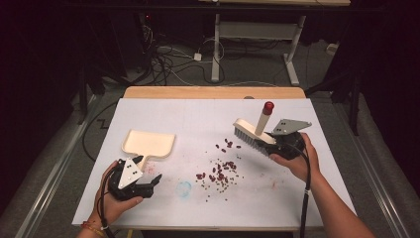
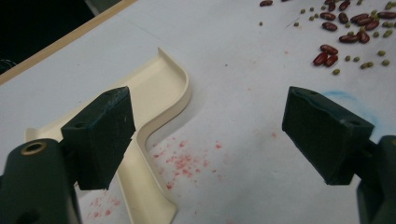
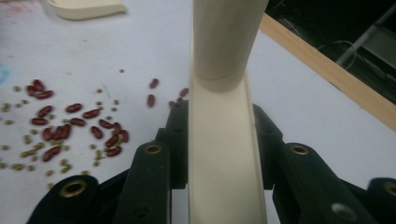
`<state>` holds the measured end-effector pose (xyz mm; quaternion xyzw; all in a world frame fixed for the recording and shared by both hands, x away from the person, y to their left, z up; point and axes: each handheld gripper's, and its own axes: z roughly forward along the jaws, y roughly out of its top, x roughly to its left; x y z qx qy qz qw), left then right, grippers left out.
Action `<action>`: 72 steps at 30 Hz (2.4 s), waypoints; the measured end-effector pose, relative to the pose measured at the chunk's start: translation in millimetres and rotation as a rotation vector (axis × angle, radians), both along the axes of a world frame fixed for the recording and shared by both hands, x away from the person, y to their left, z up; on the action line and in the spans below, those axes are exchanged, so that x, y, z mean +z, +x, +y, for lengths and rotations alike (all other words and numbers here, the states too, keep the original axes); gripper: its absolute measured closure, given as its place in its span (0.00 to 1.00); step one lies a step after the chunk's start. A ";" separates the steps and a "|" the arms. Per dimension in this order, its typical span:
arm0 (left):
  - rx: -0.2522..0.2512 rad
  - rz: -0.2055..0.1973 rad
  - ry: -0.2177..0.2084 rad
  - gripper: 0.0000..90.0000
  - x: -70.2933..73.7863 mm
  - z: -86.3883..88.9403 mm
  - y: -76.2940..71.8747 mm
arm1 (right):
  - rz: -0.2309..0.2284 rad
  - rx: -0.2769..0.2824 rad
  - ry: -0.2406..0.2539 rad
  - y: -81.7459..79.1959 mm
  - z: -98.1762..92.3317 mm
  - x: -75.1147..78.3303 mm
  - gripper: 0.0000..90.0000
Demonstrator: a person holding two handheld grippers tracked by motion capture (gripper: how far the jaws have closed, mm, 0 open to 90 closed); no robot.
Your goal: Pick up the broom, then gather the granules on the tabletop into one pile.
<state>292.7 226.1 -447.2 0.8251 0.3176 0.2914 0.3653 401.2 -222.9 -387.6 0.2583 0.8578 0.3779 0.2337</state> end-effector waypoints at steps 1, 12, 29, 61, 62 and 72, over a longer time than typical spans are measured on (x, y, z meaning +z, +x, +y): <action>0.000 0.003 0.009 0.18 -0.9 0.0 0.3 | -0.005 -0.011 -0.007 3.9 0.8 -2.1 0.75; 0.002 0.033 0.042 0.18 -6.8 -0.7 2.7 | -0.031 -0.092 -0.067 47.3 22.7 -29.0 0.75; -0.004 0.015 0.061 0.19 -6.7 -6.8 0.7 | -0.033 0.043 -0.125 41.5 74.5 -52.7 0.75; 0.008 -0.013 0.081 0.20 -4.7 -4.9 -4.2 | 0.000 0.249 0.149 -55.5 66.8 6.5 0.75; 0.008 -0.019 0.085 0.20 -4.2 -4.5 -4.7 | 0.012 0.270 0.152 -61.8 70.1 6.0 0.75; 0.048 -0.009 0.073 0.20 -7.5 10.8 1.8 | 0.216 0.419 0.149 -101.9 107.8 -18.6 0.75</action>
